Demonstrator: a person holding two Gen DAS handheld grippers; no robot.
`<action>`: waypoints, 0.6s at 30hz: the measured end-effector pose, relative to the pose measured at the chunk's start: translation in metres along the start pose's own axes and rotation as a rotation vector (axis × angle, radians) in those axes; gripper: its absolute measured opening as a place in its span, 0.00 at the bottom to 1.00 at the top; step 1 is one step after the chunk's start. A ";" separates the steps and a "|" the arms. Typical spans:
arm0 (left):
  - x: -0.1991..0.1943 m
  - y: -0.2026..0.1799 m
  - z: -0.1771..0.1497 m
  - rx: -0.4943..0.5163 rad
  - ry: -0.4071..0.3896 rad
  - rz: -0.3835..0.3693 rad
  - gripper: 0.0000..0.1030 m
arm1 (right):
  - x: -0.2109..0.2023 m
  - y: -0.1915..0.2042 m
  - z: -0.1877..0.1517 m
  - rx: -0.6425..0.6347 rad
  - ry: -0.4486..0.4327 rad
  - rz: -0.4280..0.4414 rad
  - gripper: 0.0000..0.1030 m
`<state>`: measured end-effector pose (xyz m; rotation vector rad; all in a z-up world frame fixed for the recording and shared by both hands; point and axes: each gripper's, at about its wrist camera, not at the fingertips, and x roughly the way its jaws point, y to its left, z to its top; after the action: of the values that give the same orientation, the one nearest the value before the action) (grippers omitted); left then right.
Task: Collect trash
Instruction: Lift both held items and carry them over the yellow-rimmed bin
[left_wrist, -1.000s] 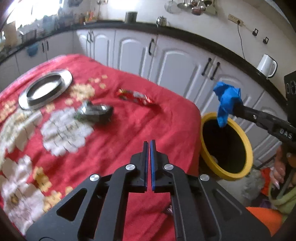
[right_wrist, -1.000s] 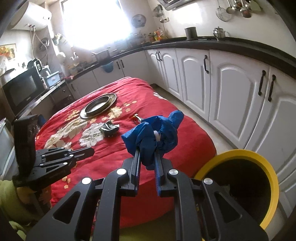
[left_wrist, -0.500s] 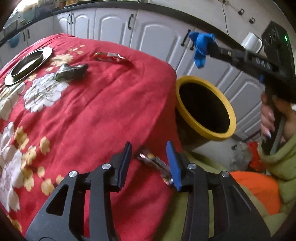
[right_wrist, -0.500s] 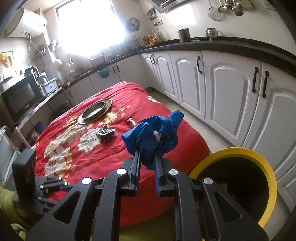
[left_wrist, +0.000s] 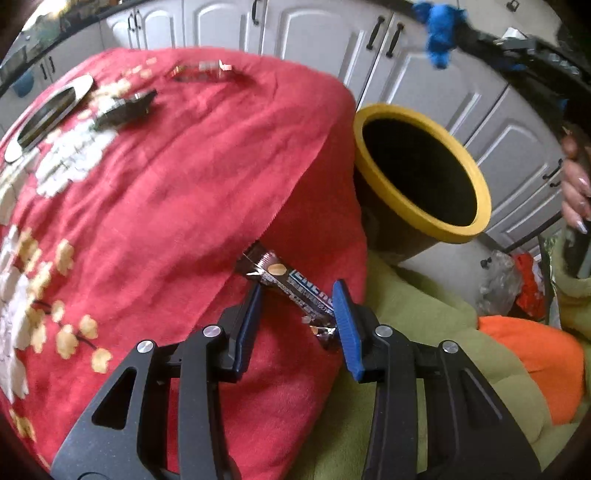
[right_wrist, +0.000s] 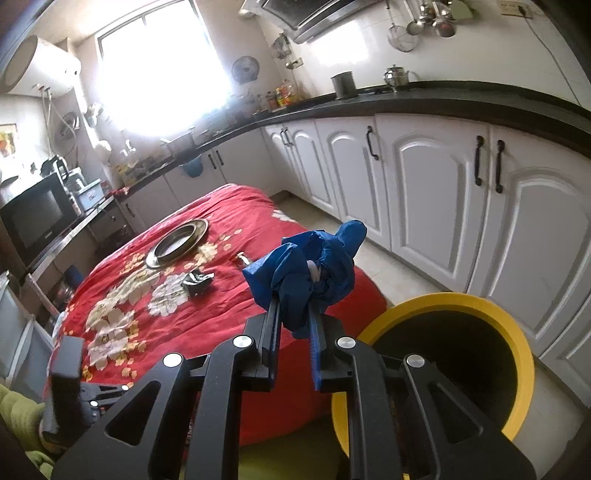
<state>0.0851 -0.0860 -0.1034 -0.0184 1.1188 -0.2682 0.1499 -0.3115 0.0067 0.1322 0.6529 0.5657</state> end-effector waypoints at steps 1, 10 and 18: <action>0.003 -0.001 0.001 0.003 0.005 -0.003 0.26 | -0.002 -0.003 0.000 0.006 -0.004 -0.004 0.13; 0.012 -0.023 0.020 0.068 -0.018 -0.065 0.08 | -0.020 -0.029 -0.011 0.038 -0.007 -0.054 0.13; 0.017 -0.063 0.053 0.145 -0.072 -0.160 0.08 | -0.027 -0.057 -0.034 0.083 0.037 -0.110 0.13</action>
<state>0.1260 -0.1569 -0.0858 0.0112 1.0250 -0.4876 0.1379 -0.3759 -0.0222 0.1628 0.7152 0.4359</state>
